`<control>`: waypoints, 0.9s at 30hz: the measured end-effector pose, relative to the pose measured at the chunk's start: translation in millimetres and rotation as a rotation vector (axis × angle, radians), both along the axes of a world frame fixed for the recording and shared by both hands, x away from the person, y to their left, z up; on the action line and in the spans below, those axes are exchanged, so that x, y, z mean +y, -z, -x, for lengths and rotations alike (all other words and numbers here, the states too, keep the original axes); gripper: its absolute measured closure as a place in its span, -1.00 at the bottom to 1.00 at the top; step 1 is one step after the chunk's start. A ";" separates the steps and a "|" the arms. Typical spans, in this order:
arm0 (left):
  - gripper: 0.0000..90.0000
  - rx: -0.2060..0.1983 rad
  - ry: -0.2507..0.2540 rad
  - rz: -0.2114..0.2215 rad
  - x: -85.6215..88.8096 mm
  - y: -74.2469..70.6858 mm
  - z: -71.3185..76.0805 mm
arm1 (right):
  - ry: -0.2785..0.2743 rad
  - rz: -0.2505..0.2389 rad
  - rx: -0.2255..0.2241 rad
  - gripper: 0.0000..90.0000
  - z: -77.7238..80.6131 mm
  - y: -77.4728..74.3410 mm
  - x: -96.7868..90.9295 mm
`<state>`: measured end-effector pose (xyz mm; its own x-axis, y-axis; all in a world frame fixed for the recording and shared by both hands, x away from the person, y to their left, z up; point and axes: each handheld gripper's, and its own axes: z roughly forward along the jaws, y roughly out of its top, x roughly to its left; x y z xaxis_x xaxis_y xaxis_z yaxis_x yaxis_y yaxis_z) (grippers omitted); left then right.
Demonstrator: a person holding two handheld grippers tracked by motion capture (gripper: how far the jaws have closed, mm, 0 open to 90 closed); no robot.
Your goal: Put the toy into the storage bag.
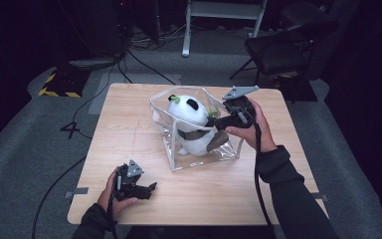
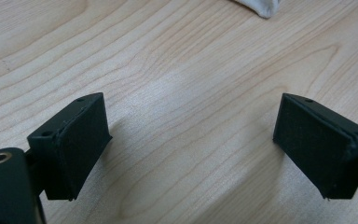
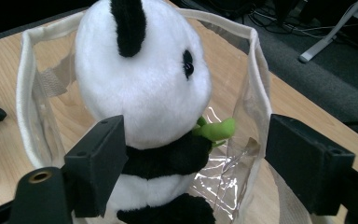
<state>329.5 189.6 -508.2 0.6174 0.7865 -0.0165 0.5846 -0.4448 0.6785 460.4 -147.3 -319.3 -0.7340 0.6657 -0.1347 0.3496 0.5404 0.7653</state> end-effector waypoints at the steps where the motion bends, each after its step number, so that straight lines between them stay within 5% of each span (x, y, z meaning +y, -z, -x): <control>1: -0.77 0.000 0.000 0.000 0.0 0.0 0.0 | -0.001 0.000 -0.004 -0.54 0.4 -0.3 -1.0; 27: -0.77 0.000 0.001 0.000 0.0 0.1 0.0 | 0.029 0.006 -0.079 -0.53 17.3 -7.3 -36.7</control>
